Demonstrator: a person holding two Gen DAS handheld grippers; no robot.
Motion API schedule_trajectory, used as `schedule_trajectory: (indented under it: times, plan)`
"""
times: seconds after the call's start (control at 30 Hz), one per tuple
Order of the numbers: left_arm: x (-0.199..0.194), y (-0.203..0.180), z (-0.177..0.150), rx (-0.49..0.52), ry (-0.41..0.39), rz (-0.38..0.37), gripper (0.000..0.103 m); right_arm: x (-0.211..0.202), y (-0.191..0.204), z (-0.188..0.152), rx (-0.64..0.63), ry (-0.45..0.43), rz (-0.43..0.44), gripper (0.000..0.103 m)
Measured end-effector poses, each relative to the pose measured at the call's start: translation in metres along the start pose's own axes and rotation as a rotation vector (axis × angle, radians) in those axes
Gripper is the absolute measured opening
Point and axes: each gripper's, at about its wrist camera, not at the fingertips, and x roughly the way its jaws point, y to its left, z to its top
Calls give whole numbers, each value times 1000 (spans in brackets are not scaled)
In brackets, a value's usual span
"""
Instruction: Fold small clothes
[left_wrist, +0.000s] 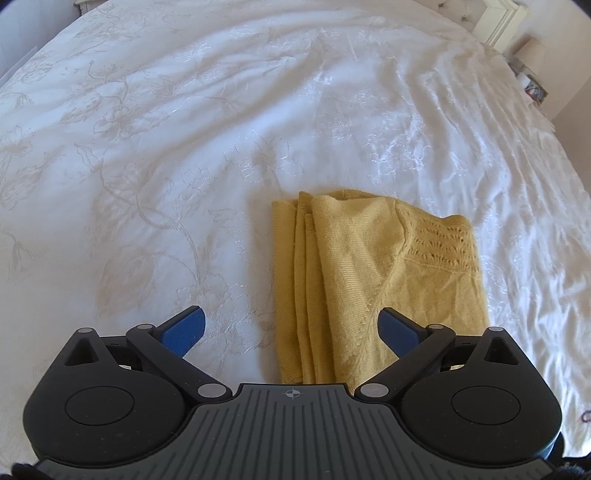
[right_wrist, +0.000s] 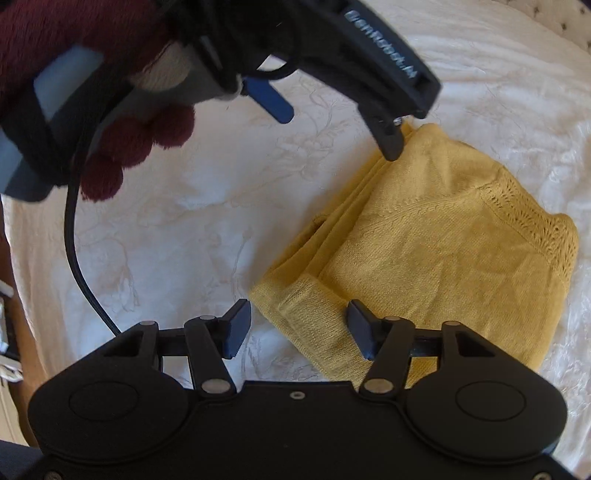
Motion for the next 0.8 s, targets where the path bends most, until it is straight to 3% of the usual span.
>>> schedule_trajectory:
  times: [0.07,0.1,0.33,0.5,0.63,0.8]
  plan:
    - [1,1,1,-8,10,-15,101,9,9,1,-85,40,-60,21]
    - [1,2,2,-18,18,-23,101,10,10,1,-88,40,-69,10]
    - [7,4,-5,-65,90,-143,101,-41,-25,1,194,-121,5,10]
    - [23,-10,-10,-74,140,-231,101,-52,-32,-2,244,-144,42,10]
    - [38,-20,-5,-89,145,-243,101,-52,-29,-4,253,-142,59,10]
    - [51,-28,9,-44,100,-165,99,-52,-29,-4,261,-142,77,10]
